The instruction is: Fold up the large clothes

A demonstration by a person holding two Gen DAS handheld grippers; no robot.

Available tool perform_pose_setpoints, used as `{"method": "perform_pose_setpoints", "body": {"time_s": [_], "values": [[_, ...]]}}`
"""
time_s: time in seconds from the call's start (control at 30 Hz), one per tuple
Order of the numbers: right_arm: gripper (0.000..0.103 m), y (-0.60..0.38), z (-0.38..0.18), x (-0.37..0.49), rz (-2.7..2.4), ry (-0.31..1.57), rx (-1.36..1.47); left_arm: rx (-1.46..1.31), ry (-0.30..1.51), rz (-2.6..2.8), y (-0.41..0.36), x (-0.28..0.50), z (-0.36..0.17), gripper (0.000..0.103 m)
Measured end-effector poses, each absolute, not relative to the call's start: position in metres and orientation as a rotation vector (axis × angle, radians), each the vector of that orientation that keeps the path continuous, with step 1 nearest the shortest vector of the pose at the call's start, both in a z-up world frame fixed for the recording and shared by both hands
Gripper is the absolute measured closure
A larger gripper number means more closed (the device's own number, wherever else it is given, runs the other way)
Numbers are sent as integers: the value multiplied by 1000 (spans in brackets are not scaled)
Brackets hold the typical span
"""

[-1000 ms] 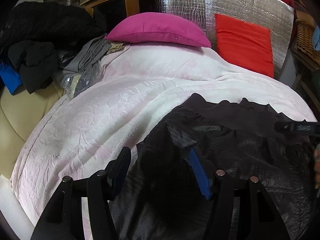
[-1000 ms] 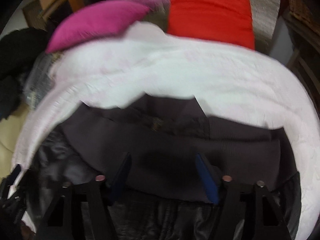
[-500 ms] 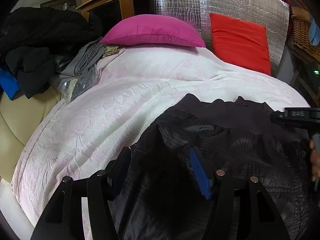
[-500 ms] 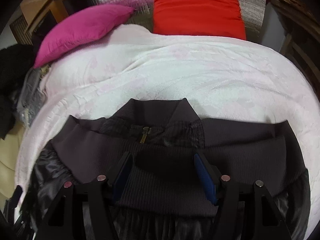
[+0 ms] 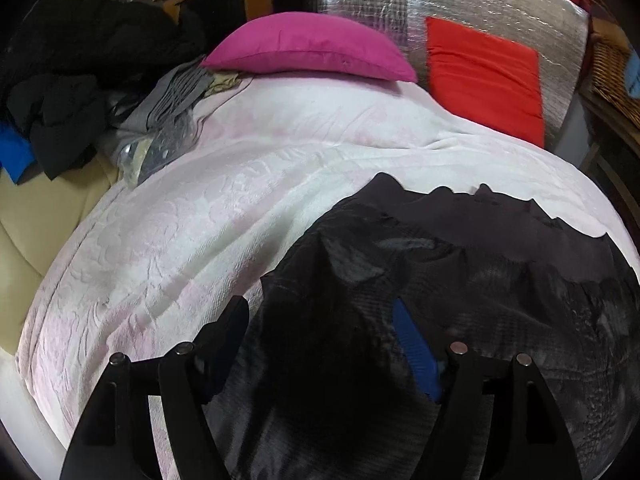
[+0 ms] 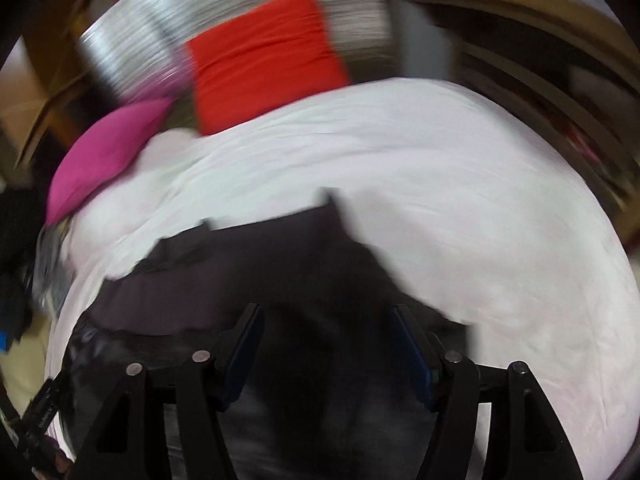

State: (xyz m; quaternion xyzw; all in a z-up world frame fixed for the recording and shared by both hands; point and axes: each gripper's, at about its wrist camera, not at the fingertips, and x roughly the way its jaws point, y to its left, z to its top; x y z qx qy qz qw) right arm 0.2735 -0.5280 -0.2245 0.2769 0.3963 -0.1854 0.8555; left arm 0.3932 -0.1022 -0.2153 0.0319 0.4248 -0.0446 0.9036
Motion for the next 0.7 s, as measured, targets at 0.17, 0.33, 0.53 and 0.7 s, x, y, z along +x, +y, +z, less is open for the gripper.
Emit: {"method": "perform_pose_setpoints", "body": {"time_s": [0.17, 0.33, 0.53, 0.7], "values": [[29, -564, -259, 253, -394, 858, 742, 102, 908, -85, -109, 397, -227, 28], [43, -550, -266, 263, -410, 918, 580, 170, 895, -66, -119, 395, -232, 28], [45, -548, -268, 262, -434, 931, 525, 190, 886, -63, -122, 392, -232, 28], [40, -551, -250, 236, -381, 865, 645, 199, 870, -77, -122, 388, -229, 28]]}}
